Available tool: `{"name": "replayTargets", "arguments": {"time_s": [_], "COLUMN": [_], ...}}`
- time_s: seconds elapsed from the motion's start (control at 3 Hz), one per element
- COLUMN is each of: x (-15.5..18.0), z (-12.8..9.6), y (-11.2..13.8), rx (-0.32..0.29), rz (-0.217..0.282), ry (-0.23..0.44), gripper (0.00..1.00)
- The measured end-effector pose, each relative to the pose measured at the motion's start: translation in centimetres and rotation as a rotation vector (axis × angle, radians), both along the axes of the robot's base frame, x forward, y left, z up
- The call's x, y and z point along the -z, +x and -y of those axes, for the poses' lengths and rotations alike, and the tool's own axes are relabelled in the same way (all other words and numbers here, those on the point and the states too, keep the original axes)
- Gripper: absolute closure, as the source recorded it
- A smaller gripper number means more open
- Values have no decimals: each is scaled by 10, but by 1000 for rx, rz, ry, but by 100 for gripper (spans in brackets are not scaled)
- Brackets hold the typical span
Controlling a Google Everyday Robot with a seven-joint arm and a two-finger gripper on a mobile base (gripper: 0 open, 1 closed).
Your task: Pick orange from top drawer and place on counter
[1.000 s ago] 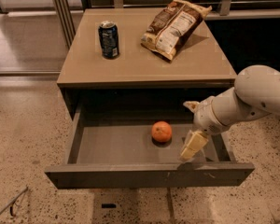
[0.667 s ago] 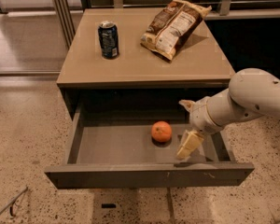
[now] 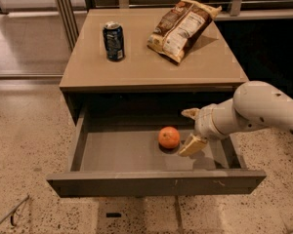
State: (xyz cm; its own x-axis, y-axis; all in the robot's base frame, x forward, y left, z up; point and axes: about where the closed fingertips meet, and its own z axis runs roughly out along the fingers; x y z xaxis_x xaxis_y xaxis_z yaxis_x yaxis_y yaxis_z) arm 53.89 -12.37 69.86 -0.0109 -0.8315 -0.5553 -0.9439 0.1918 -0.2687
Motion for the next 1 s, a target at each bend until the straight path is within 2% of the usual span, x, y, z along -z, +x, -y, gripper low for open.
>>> {"name": "replayTargets", "arguments": {"time_s": [0.67,1.0], "x": [38,56], "z": [5,2], "y": [19,32], "rx": [34,44], "rz": [67,89], "ry": [32,62], "gripper": [8,7]}}
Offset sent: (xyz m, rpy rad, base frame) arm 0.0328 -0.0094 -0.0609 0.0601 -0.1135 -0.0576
